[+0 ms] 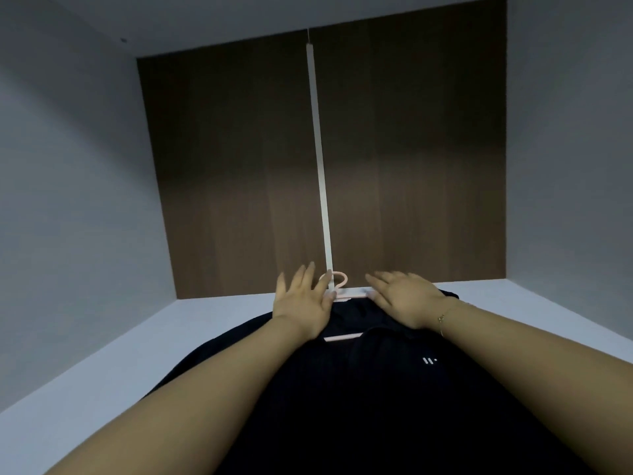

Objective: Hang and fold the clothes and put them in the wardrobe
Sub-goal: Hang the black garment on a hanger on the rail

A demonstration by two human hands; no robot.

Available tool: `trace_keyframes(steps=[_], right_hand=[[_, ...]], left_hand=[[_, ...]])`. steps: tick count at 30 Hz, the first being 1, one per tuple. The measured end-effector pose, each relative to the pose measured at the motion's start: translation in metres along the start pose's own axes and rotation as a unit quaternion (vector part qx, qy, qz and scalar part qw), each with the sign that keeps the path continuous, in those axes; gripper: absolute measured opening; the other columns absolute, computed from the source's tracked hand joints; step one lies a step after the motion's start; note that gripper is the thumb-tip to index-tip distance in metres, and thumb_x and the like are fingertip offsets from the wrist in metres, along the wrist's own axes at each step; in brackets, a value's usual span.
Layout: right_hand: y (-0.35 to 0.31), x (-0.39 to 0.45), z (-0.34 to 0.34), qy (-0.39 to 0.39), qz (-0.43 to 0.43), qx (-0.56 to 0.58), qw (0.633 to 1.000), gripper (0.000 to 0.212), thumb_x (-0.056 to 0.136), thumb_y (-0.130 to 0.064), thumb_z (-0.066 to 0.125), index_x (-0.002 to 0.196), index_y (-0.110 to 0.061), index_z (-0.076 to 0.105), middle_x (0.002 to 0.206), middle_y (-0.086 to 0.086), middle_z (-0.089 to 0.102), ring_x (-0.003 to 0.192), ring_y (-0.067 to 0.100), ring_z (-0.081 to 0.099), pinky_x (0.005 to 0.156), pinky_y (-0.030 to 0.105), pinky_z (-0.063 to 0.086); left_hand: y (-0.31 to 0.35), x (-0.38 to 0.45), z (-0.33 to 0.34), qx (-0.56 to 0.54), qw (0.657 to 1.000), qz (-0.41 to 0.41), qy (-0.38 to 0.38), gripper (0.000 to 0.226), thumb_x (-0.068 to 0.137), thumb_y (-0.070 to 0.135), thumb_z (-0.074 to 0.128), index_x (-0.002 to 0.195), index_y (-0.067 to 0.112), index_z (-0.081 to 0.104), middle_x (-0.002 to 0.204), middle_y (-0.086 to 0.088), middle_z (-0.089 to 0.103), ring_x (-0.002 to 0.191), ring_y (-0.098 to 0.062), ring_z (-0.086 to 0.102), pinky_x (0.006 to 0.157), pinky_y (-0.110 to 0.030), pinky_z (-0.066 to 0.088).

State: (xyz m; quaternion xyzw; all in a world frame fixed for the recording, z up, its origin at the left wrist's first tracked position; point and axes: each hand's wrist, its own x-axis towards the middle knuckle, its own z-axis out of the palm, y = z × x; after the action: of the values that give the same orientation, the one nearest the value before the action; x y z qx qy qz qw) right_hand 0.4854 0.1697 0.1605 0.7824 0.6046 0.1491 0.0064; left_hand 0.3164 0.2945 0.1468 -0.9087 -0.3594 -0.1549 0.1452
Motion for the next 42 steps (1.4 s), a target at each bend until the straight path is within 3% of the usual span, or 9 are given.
trace_keyframes(steps=[4,10,16,21,30,35,38,40,42], right_hand=[[-0.011,-0.026,-0.028,-0.045,-0.021,-0.039,0.998,0.063,0.104,-0.048,0.018,0.156,-0.014,0.008,0.164,0.005,0.007,0.150,0.018,0.011,0.122,0.035,0.009],[-0.048,-0.120,-0.073,-0.016,-0.060,-0.063,0.996,0.065,0.101,-0.057,0.022,0.156,-0.026,0.010,0.164,-0.002,0.011,0.149,0.017,0.016,0.120,0.035,0.015],[-0.096,-0.248,-0.090,0.019,-0.035,0.037,0.999,0.077,0.092,-0.068,0.019,0.156,-0.028,0.011,0.163,-0.008,0.012,0.148,0.010,0.013,0.120,0.031,0.017],[-0.154,-0.340,-0.079,0.054,-0.024,0.094,0.994,0.082,0.085,-0.072,0.012,0.156,-0.032,0.010,0.162,-0.011,0.010,0.149,0.006,0.010,0.121,0.029,0.013],[-0.216,-0.423,-0.006,0.092,-0.003,0.211,0.973,0.069,0.093,-0.060,0.032,0.154,-0.031,0.017,0.162,-0.013,0.007,0.148,0.002,0.002,0.123,0.032,0.009],[-0.253,-0.438,0.052,0.131,0.087,0.415,0.896,0.052,0.097,-0.037,0.055,0.147,-0.030,0.040,0.154,-0.018,0.027,0.142,-0.002,0.020,0.116,0.017,0.016],[-0.274,-0.449,0.083,0.165,0.180,0.570,0.784,0.031,0.095,-0.018,0.060,0.124,-0.027,0.061,0.129,-0.013,0.054,0.118,0.005,0.052,0.096,0.013,0.041],[-0.286,-0.457,0.100,0.125,0.233,0.658,0.705,0.022,0.095,-0.014,0.060,0.110,-0.028,0.066,0.112,-0.007,0.064,0.099,0.003,0.062,0.079,0.013,0.048],[-0.294,-0.459,0.113,0.054,0.263,0.694,0.669,0.017,0.094,-0.020,0.062,0.108,-0.027,0.066,0.111,-0.005,0.067,0.098,-0.001,0.062,0.078,0.011,0.049]], left_hand=[[-0.002,-0.028,-0.029,0.072,0.997,0.024,-0.006,0.056,0.103,0.048,0.010,0.155,0.033,-0.005,0.163,-0.002,-0.015,0.149,-0.019,-0.013,0.117,-0.052,-0.010],[0.002,-0.130,-0.089,0.074,0.988,0.106,0.081,0.058,0.101,0.053,0.010,0.154,0.035,-0.008,0.163,0.000,-0.013,0.150,-0.015,-0.008,0.120,-0.046,-0.001],[0.001,-0.264,-0.116,0.011,0.989,0.108,0.097,0.062,0.098,0.057,0.007,0.154,0.036,-0.006,0.163,0.004,-0.010,0.150,-0.012,-0.009,0.121,-0.045,0.000],[0.014,-0.360,-0.110,-0.100,0.986,0.106,0.083,0.063,0.095,0.058,0.008,0.154,0.038,-0.002,0.163,0.007,-0.007,0.149,-0.009,-0.009,0.122,-0.042,0.000],[0.026,-0.459,-0.052,-0.156,0.984,0.070,0.056,0.066,0.093,0.057,0.002,0.154,0.034,0.008,0.164,0.003,0.004,0.150,-0.011,0.001,0.121,-0.042,0.006],[0.036,-0.498,-0.005,-0.354,0.935,0.017,-0.030,0.050,0.098,0.053,0.017,0.147,0.045,0.011,0.159,0.020,-0.002,0.146,0.003,-0.003,0.121,-0.035,-0.002],[0.049,-0.522,0.010,-0.556,0.826,-0.084,-0.051,0.039,0.099,0.050,0.029,0.137,0.051,0.031,0.151,0.033,0.022,0.137,0.015,0.018,0.118,-0.024,0.015],[0.059,-0.537,0.018,-0.639,0.754,-0.143,-0.047,0.037,0.097,0.052,0.030,0.132,0.051,0.041,0.135,0.043,0.038,0.125,0.024,0.031,0.108,-0.011,0.025],[0.063,-0.544,0.026,-0.671,0.716,-0.186,-0.047,0.043,0.094,0.053,0.031,0.134,0.044,0.045,0.131,0.035,0.047,0.122,0.019,0.039,0.106,-0.012,0.030]])
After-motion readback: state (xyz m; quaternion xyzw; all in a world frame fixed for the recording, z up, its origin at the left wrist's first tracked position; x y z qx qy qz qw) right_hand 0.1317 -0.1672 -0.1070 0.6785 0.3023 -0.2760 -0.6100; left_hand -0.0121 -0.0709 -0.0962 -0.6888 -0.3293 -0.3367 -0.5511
